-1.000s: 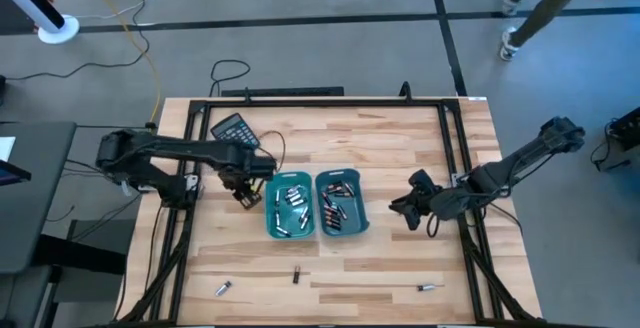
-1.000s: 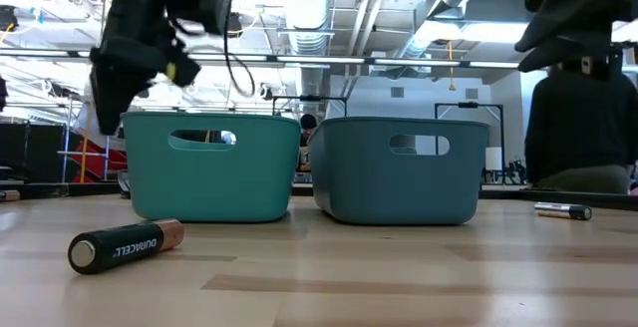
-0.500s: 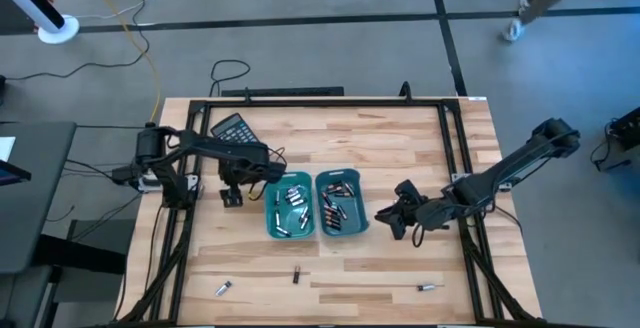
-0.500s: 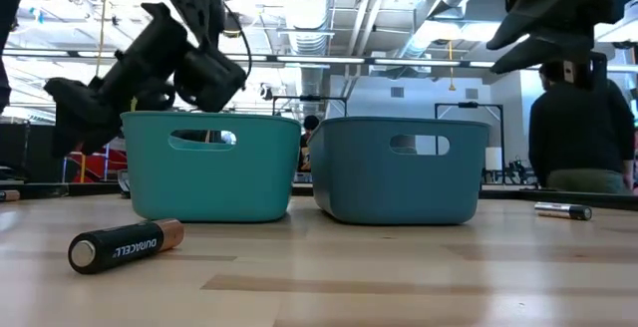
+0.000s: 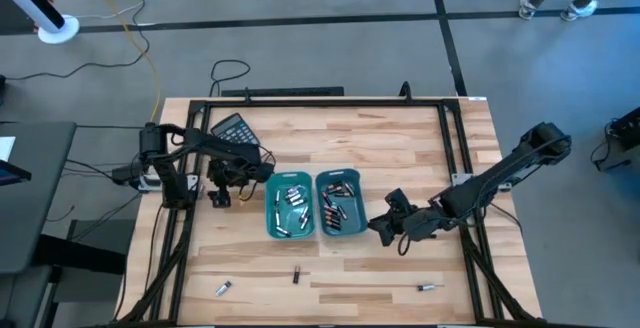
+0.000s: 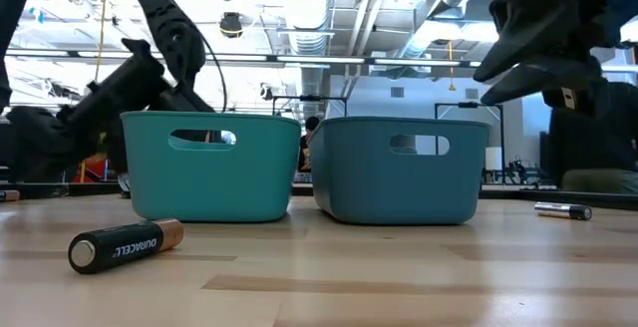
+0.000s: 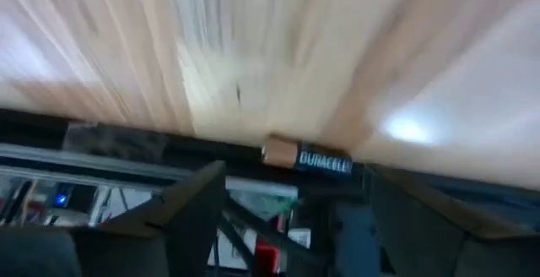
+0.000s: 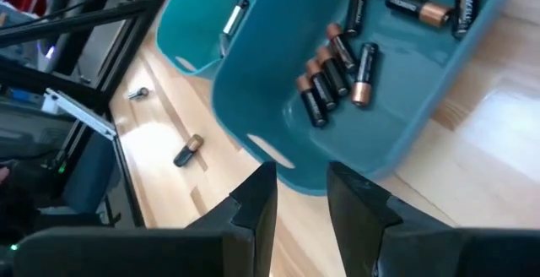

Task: Sort batteries
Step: Put the black battery into the blue bin

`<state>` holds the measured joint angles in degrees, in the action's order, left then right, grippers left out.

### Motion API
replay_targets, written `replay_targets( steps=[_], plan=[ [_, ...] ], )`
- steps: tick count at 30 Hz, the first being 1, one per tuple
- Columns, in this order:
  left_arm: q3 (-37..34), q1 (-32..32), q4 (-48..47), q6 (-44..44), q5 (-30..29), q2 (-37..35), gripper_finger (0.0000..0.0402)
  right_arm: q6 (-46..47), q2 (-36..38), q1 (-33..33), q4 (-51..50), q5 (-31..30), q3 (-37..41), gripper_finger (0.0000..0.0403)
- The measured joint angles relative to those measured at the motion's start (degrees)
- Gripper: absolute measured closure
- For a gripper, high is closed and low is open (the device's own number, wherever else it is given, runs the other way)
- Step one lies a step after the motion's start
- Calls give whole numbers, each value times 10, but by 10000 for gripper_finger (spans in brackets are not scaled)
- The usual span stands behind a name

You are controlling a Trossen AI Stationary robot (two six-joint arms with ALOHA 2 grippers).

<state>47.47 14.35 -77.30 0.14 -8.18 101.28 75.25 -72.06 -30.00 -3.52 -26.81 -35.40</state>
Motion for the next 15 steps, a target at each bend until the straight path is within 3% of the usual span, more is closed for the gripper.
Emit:
replay_targets(
  steps=[8,15],
  plan=[
    [-13,2,23,25,4,99,125,8,-4,2,27,0,0,281],
    [-10,2,-17,38,-3,184,125,13,-4,2,46,-1,0,281]
  ],
)
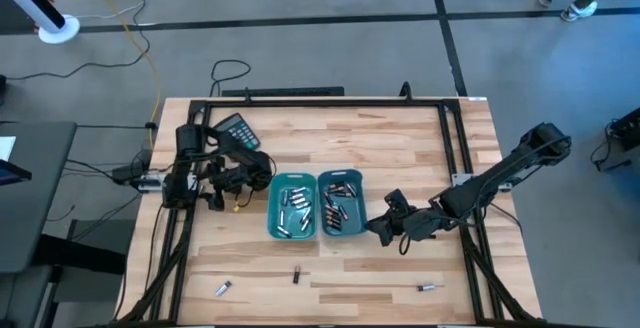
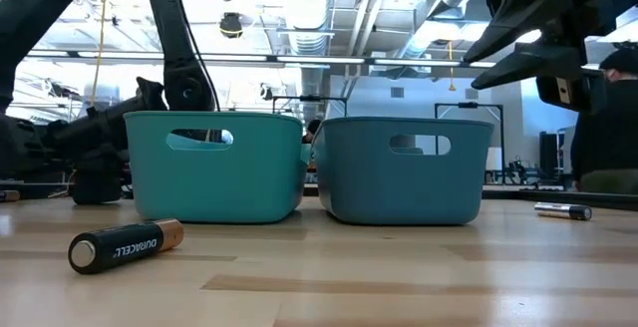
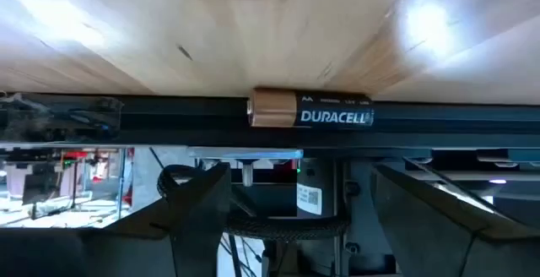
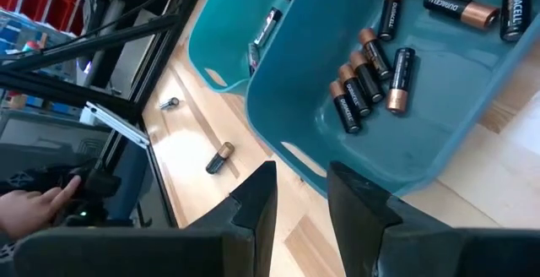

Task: Sort batteries
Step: Put the black battery into the blue bin

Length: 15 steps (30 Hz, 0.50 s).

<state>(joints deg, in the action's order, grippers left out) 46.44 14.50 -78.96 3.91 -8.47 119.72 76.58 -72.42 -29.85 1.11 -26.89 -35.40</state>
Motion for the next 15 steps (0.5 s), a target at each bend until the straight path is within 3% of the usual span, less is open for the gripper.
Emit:
replay_targets(
  steps=[15],
  plan=[
    [0,0,85,10,19,-65,125,-5,0,0,2,-2,0,281]
  ],
)
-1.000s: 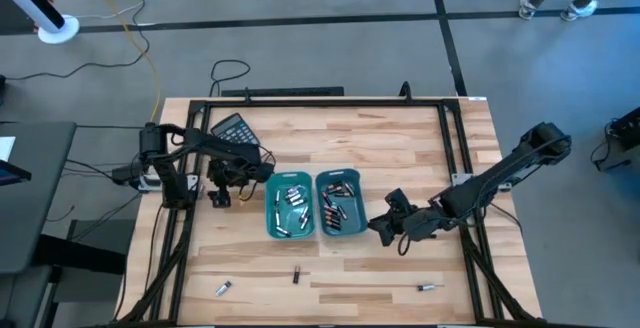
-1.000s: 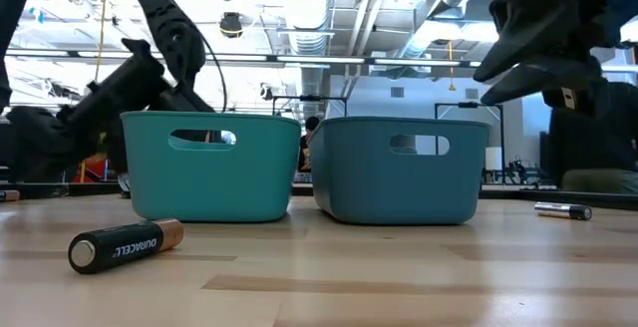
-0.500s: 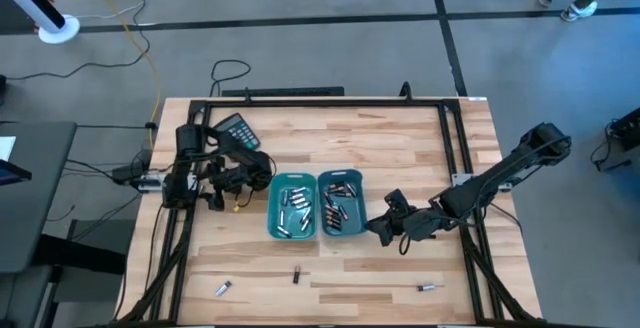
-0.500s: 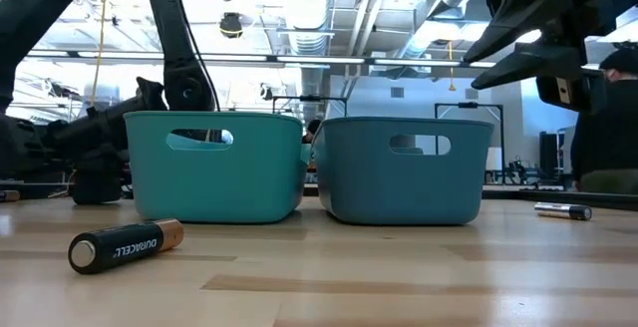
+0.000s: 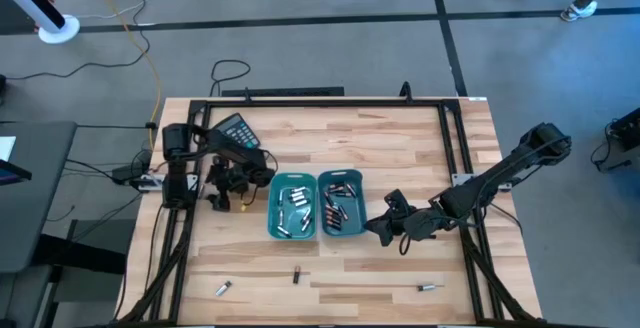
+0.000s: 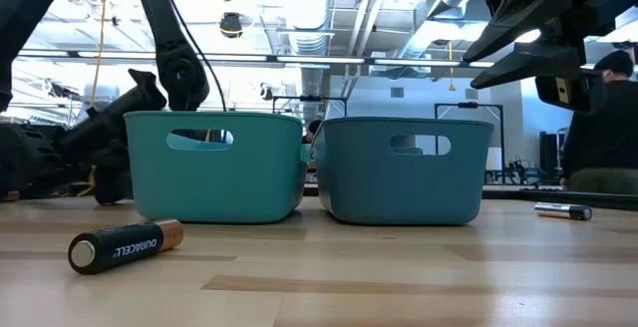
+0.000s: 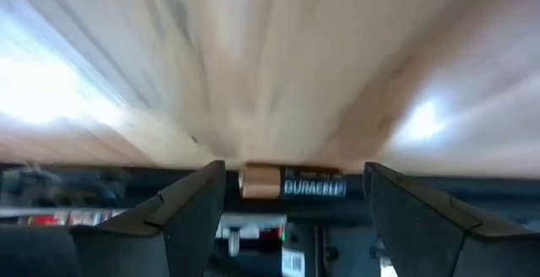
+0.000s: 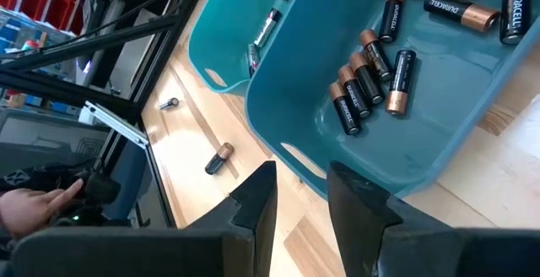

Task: Sort batteries
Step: Put the black battery into the blue bin

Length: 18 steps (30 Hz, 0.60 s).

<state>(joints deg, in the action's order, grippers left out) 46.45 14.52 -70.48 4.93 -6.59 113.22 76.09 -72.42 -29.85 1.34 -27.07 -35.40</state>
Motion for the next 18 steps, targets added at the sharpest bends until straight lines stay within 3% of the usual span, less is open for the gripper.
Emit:
replay_targets(
  steps=[18],
  plan=[
    [-26,26,15,-41,19,-4,125,0,0,0,17,0,0,281]
  ],
)
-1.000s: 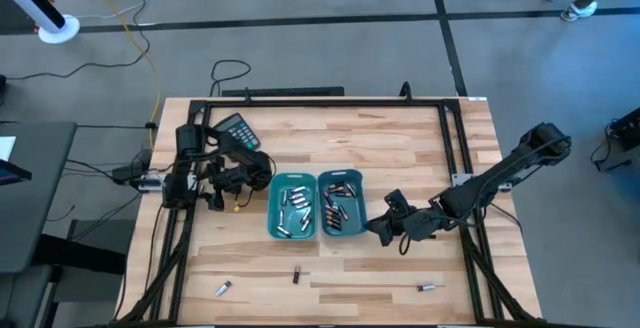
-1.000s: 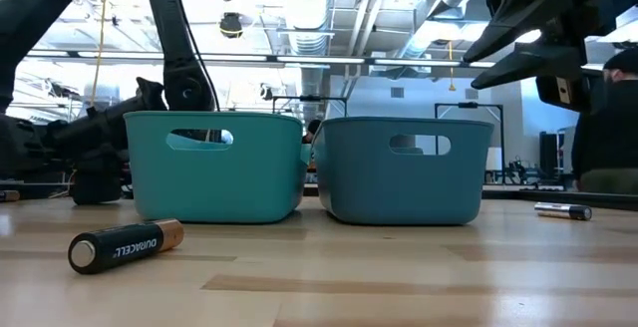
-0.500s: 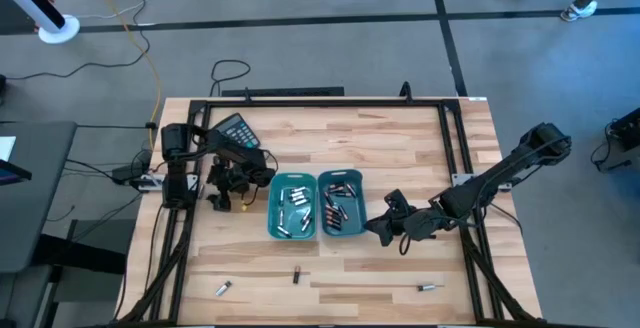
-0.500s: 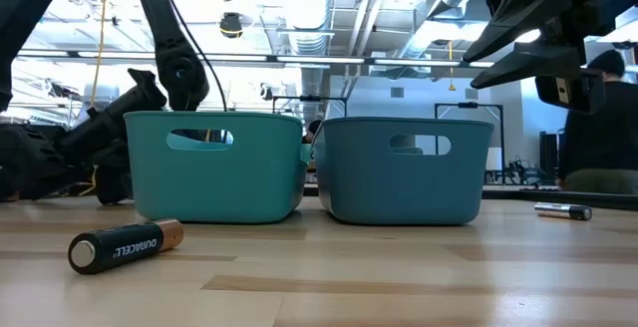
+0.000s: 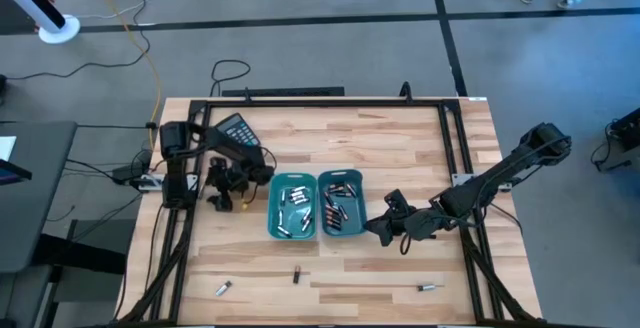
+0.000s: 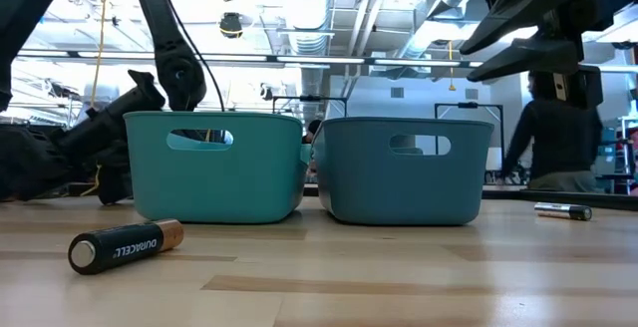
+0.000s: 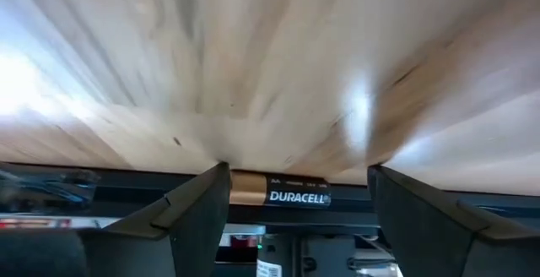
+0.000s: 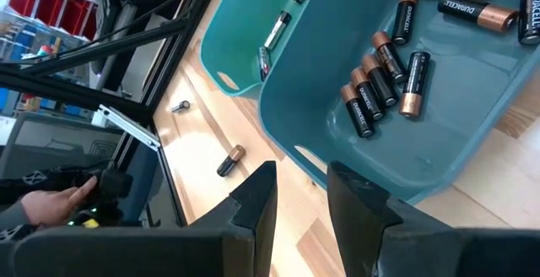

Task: Sort batteries
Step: Put the black battery into the blue bin

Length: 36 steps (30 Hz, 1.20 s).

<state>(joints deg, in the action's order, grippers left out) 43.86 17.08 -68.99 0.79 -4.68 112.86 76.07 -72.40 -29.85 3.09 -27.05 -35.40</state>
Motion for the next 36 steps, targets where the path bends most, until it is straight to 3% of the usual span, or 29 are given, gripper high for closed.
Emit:
replay_targets(
  steps=[16,23,28,36],
  plan=[
    [0,28,-3,-21,-25,0,125,0,0,0,5,0,0,281],
    [-12,42,-10,-93,-5,-1,125,-2,0,0,6,0,0,281],
    [-17,50,-20,-122,-31,0,125,-16,0,0,8,1,0,281],
    [-29,52,-3,-109,1,-3,125,-25,0,-1,8,2,0,281]
  ],
)
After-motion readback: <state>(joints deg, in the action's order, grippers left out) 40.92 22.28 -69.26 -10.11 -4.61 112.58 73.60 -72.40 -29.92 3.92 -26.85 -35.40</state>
